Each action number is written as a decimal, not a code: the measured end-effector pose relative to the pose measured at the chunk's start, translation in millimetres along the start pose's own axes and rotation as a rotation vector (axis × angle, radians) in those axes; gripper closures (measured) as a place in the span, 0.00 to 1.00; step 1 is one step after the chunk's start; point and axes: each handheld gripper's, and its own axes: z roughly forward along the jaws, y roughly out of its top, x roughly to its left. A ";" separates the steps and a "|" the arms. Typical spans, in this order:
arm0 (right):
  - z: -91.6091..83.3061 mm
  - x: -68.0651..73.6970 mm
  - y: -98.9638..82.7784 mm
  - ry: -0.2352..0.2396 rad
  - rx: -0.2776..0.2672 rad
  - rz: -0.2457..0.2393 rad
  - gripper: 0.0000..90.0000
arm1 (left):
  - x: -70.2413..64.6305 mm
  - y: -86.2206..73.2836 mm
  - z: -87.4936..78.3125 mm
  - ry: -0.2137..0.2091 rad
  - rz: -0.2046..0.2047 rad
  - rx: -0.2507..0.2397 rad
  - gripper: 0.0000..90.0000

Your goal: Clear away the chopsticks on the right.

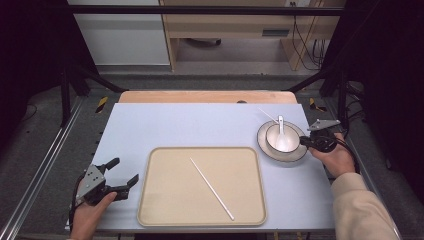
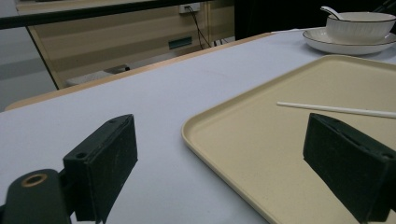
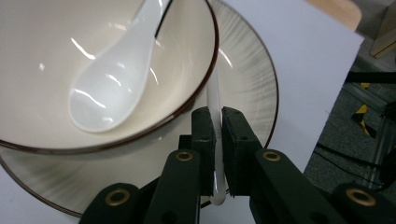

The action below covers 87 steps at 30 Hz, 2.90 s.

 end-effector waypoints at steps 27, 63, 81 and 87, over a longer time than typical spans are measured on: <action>-82.5 181.7 9.7 0.050 -0.193 0.113 0.93 | -2.8 3.2 -2.2 0.001 0.009 -0.010 0.11; -36.2 282.8 -13.0 0.236 -0.066 0.087 0.85 | -43.1 29.2 20.4 -0.099 -0.035 0.088 0.30; -36.4 230.1 -8.1 0.158 -0.272 0.054 0.12 | -111.9 42.9 128.7 -0.266 0.027 0.473 0.97; -44.7 194.6 -20.6 0.067 -0.377 0.087 0.15 | -118.2 42.8 150.6 -0.264 0.049 0.533 0.99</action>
